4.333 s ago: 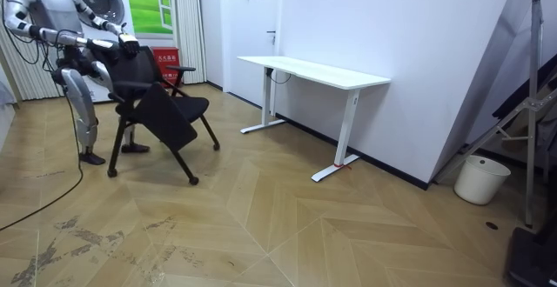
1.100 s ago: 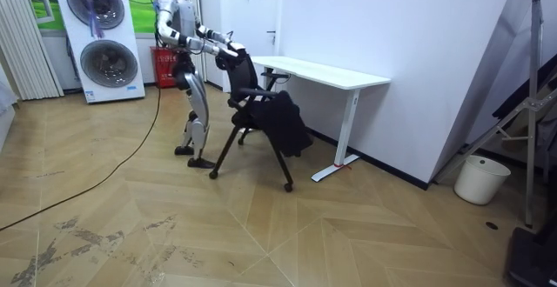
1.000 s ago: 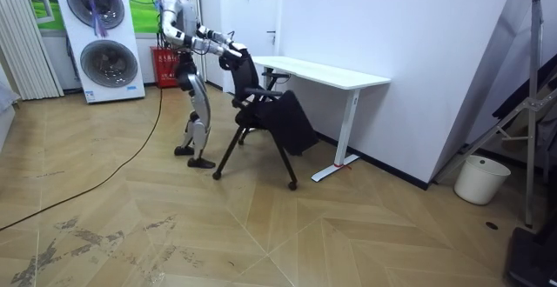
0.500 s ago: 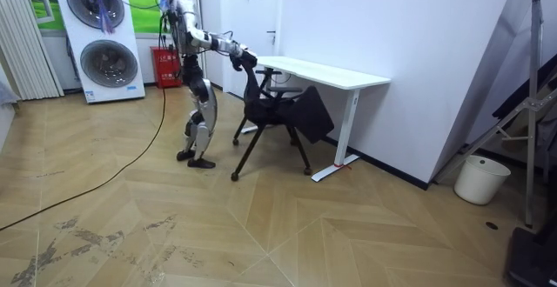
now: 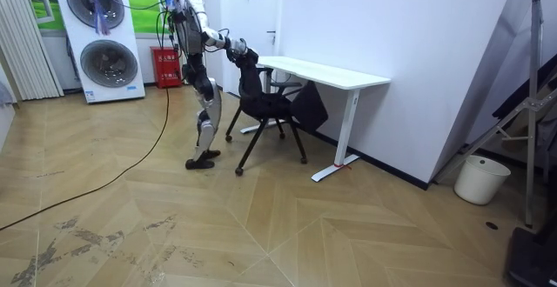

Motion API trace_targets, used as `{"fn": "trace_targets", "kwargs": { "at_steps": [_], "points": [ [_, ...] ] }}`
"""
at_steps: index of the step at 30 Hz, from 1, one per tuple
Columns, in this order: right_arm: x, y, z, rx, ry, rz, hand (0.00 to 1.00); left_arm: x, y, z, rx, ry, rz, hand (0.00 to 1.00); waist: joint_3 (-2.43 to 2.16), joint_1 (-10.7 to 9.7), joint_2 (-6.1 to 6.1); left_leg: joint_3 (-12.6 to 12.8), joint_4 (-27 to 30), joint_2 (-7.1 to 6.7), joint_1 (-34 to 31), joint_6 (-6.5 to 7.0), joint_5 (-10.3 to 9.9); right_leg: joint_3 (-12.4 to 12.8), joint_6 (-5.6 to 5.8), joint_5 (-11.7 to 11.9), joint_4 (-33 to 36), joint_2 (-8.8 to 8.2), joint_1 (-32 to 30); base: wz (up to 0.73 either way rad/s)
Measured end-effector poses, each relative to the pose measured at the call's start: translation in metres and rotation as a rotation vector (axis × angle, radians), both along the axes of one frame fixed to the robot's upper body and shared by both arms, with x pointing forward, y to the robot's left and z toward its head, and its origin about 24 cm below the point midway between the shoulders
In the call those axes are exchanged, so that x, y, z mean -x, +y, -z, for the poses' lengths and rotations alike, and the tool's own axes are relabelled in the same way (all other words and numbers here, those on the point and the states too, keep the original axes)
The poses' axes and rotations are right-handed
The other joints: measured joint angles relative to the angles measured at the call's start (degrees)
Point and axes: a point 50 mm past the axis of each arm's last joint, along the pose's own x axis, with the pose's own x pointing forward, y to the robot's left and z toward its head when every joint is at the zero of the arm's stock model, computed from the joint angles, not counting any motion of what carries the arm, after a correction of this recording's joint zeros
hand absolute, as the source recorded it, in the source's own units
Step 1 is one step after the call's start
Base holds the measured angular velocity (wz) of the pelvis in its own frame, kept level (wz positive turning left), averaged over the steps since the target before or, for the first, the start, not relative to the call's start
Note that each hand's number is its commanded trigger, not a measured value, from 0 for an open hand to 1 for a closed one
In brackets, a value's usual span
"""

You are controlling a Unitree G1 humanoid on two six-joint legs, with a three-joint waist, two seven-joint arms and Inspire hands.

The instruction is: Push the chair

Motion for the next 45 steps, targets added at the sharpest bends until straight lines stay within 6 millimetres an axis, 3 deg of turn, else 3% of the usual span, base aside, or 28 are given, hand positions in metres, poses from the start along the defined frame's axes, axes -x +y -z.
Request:
{"fn": "trace_targets", "kwargs": {
  "at_steps": [3, 6, 7, 8, 9, 10, 11, 13, 15, 20, 29, 35, 38, 45],
  "points": [
    [0.0, 0.0, 0.001, 0.002, 0.005, 0.001, 1.0, 0.0, 0.0, 0.0, -0.003, 0.002, 0.001, 1.0, 0.42, -0.4, -0.77, -1.03, 0.99, -1.26, 0.63, 1.33, -1.65, 4.42, -0.05, 0.0, 8.23, -1.25, -2.68, 0.2],
    [0.002, 0.0, 0.005, -0.004, 0.019, 0.01, 1.0, 0.0, -0.002, 0.0, -0.01, 0.007, 0.005, 1.0, 0.63, -0.26, -1.15, -1.83, 4.1, -1.1, 0.69, 1.66, -3.5, 7.34, -0.38, 0.09, 13.16, -1.49, -4.02, 0.13],
    [0.003, 0.0, 0.005, -0.007, 0.017, 0.009, 1.0, 0.0, -0.002, 0.0, -0.011, 0.009, 0.006, 1.0, 0.71, -0.23, -1.04, -2.05, 5.49, -1.28, 0.43, 1.77, -4.02, 7.3, -0.88, -1.37, 14.89, -3.56, -5.28, 0.09],
    [0.003, 0.0, 0.004, -0.009, 0.011, 0.005, 1.0, 0.0, -0.002, 0.0, -0.013, 0.009, 0.006, 1.0, 0.78, -0.16, -0.97, -2.07, 6.63, -1.85, 0.01, 1.95, -4.55, 8.09, -0.2, -2.46, 14.63, -8.07, -5.52, 0.1],
    [0.003, 0.0, 0.004, -0.012, 0.008, 0.003, 1.0, 0.0, -0.001, 0.0, -0.015, 0.008, 0.005, 1.0, 0.78, -0.12, -0.95, -1.99, 7.64, -1.89, -0.5, 2.0, -5.0, 9.26, 0.41, -2.22, 12.75, -10.21, -5.4, 0.05],
    [0.003, 0.001, 0.004, -0.019, 0.006, 0.002, 1.0, 0.0, 0.0, -0.001, -0.017, 0.004, 0.004, 1.0, 0.8, 0.45, -1.02, -2.11, 9.31, -1.74, -1.51, 1.59, -5.97, 11.68, 1.76, -1.01, 7.5, -12.24, -4.71, 0.05],
    [0.003, 0.003, 0.005, -0.027, 0.005, 0.004, 1.0, -0.001, 0.002, -0.002, -0.021, -0.002, 0.003, 1.0, 0.86, 0.82, -1.03, -2.84, 9.86, -1.26, -2.44, 0.92, -6.21, 11.22, 2.36, -1.15, 3.75, -10.98, -3.5, -0.05],
    [0.002, 0.002, 0.004, -0.03, -0.01, 0.01, 1.0, -0.002, 0.003, -0.004, -0.026, -0.014, 0.008, 1.0, 1.26, 1.5, 0.06, -3.18, 9.65, 0.19, -3.43, 0.19, -5.74, 9.4, 2.03, 0.21, -1.1, -9.24, -2.31, -0.06],
    [0.002, 0.002, 0.004, -0.027, -0.012, 0.012, 1.0, -0.002, 0.004, -0.005, -0.027, -0.017, 0.019, 1.0, 1.29, 2.58, 0.64, -3.08, 8.63, 1.64, -3.57, -0.28, -5.05, 9.58, 2.11, 1.8, -5.32, -7.07, -1.38, -0.12],
    [0.002, 0.006, 0.002, -0.04, -0.023, 0.004, 1.0, -0.002, 0.008, -0.011, -0.033, -0.039, 0.036, 1.0, 1.18, 3.01, 1.13, -3.08, 7.25, 3.43, -3.51, -0.64, -4.29, 9.66, 1.2, 5.63, -12.77, -4.4, 1.06, -0.09],
    [0.001, 0.007, -0.003, -0.037, -0.028, -0.005, 1.0, -0.002, 0.01, -0.013, -0.03, -0.051, 0.041, 1.0, 1.17, 3.11, 1.08, -3.32, 3.79, 3.48, -1.13, -1.73, -3.38, 9.24, 0.4, 7.34, -17.85, -3.5, 4.49, 0.01],
    [0.001, 0.005, -0.003, -0.011, -0.005, 0.0, 1.0, 0.001, 0.008, -0.008, -0.008, -0.035, 0.023, 1.0, 1.2, 2.96, 0.94, -4.07, 4.01, 4.25, -0.15, -2.94, -3.77, 8.61, -0.71, 6.26, -17.82, -2.62, 6.0, 0.08],
    [0.001, 0.007, -0.001, -0.001, -0.002, -0.002, 1.0, 0.003, 0.009, -0.005, -0.001, -0.03, 0.014, 1.0, 1.34, 2.75, 0.71, -4.53, 3.61, 3.95, 0.25, -3.51, -3.55, 8.0, -1.22, 5.9, -17.82, -2.39, 6.44, 0.05],
    [0.001, 0.007, -0.001, -0.003, -0.007, -0.003, 1.0, 0.003, 0.01, -0.006, -0.001, -0.035, 0.012, 1.0, 1.32, 2.7, 0.75, -4.98, 2.72, 3.54, 0.59, -3.75, -3.36, 8.04, -1.27, 5.76, -18.01, -2.5, 6.37, 0.01]
  ]
}}
